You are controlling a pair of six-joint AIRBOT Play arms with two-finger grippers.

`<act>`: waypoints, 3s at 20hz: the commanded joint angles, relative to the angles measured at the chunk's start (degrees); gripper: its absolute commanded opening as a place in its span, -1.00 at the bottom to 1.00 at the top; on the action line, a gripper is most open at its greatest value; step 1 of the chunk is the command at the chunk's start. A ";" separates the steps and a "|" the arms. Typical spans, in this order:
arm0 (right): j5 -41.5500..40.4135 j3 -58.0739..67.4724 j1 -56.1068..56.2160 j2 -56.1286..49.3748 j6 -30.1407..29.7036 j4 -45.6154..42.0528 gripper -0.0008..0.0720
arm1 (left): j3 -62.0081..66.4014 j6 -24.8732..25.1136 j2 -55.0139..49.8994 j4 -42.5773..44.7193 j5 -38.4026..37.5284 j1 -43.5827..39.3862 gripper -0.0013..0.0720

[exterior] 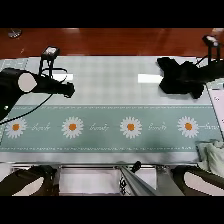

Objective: Fold the shirts.

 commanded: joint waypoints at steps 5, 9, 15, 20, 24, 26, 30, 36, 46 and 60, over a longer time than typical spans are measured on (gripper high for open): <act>-14.36 12.17 -7.13 -12.24 14.19 -15.43 0.72 | 0.07 -3.06 -0.22 0.48 8.20 0.07 0.90; -8.72 18.38 -8.81 -22.21 10.54 -4.46 0.72 | 0.07 -3.08 -0.22 0.46 8.15 0.07 0.90; -1.29 18.47 -7.48 -30.91 9.60 1.86 0.73 | 0.07 -8.57 -0.22 -2.05 5.35 -0.04 0.90; -1.46 18.49 -4.92 -32.48 8.02 3.56 -0.90 | 0.37 -8.63 0.00 -8.22 4.72 -0.04 0.90; -3.48 18.49 -3.69 -23.58 2.80 3.89 -0.91 | 6.01 -8.61 0.17 -11.23 -2.99 -0.04 0.90; -4.90 18.49 -3.26 -15.04 -1.03 6.73 -0.91 | 11.89 -8.39 0.50 -11.23 -8.52 -0.04 0.90; -9.09 18.49 -2.86 4.76 -5.64 20.46 -0.91 | 27.91 -7.34 2.62 -13.57 -16.61 -0.04 0.90; -8.37 18.49 -2.89 24.83 -6.80 24.22 -0.91 | 45.86 -6.29 11.45 -14.53 -16.76 -0.04 0.90; 14.23 18.47 8.61 17.07 -3.17 23.80 -0.91 | 44.48 -5.42 16.28 -5.27 -33.81 -0.02 0.90; 9.73 18.43 63.41 -17.27 3.15 -6.84 0.51 | 31.98 -5.44 16.00 6.86 -39.39 0.00 0.90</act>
